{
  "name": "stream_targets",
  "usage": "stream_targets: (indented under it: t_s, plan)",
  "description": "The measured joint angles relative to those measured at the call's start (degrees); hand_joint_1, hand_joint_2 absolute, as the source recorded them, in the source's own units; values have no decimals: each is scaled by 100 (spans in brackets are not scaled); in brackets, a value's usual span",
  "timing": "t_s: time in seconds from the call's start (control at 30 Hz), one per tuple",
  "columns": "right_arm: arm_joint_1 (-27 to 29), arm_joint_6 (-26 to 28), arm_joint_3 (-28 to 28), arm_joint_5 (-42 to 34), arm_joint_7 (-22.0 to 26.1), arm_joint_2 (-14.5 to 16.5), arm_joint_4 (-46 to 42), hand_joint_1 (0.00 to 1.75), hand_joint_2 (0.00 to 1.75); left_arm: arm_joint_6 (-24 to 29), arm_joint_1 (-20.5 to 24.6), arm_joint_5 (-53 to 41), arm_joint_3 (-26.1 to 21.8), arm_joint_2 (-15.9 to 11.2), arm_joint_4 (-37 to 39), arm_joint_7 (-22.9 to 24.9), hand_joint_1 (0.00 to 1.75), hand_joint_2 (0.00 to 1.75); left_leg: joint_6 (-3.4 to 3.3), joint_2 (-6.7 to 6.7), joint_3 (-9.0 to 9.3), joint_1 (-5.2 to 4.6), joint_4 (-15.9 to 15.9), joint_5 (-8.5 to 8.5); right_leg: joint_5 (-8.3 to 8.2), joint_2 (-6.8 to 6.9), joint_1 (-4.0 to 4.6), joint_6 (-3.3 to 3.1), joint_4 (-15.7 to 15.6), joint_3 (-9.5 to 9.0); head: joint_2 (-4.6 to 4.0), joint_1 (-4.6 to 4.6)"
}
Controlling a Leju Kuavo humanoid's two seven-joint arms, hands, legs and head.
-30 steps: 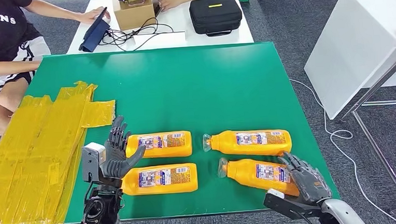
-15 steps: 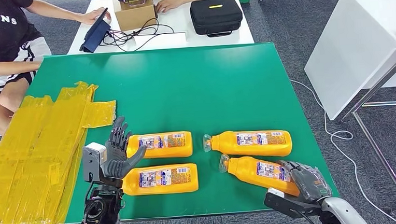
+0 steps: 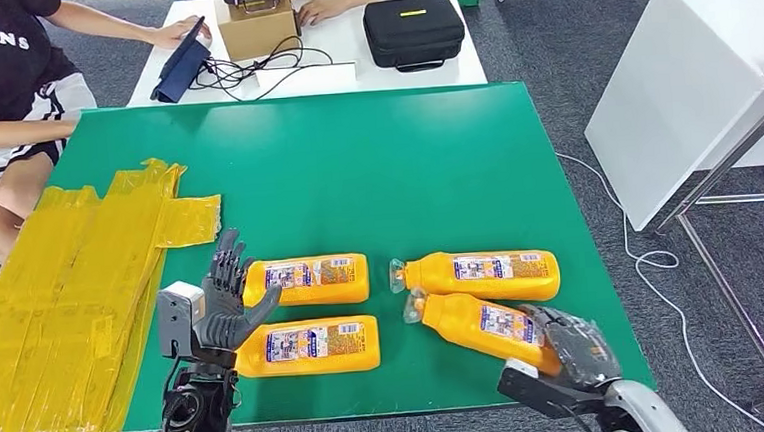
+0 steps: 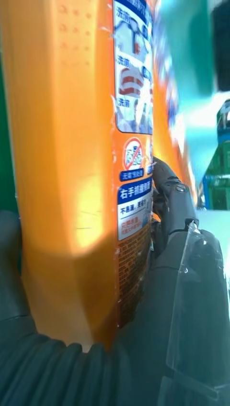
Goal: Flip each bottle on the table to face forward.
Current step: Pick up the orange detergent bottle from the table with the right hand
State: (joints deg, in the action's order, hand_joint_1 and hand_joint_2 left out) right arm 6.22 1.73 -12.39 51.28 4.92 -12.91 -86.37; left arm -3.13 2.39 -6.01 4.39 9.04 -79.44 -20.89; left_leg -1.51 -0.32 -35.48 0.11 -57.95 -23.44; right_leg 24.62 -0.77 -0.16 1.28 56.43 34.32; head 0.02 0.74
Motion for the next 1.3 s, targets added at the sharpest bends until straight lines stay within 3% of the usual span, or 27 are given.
stream_targets:
  t_s: [0.2,0.67,0.87,1.07,1.3]
  plan:
    - [16,412,96,-524,432,512,-98,175,175,13,-106,-67,-1,30,-143,-25,0,175,7,-9,-10,7,0,2,8,7,8,-8,3,4,0,-2]
    - [-10,527,107,-721,585,668,-107,175,175,13,-106,-86,2,41,-195,-23,0,175,9,-7,-10,7,0,-1,9,7,8,-9,3,5,0,-2]
    - [-125,826,106,-1098,915,1126,-109,175,175,15,-138,-140,5,45,-346,-18,0,175,9,-9,-15,5,0,-5,15,9,6,-12,3,8,0,-2]
    - [-452,1063,91,-2405,1465,1417,-57,175,175,64,-175,-264,80,38,-516,-55,0,175,9,-7,-17,5,0,-5,14,9,6,-12,3,10,0,-2]
    - [-1071,1054,-130,-2872,1782,1540,463,175,175,-195,-337,-806,515,-67,-1091,-91,0,175,9,-9,-18,5,0,-4,14,10,6,-13,4,12,0,-2]
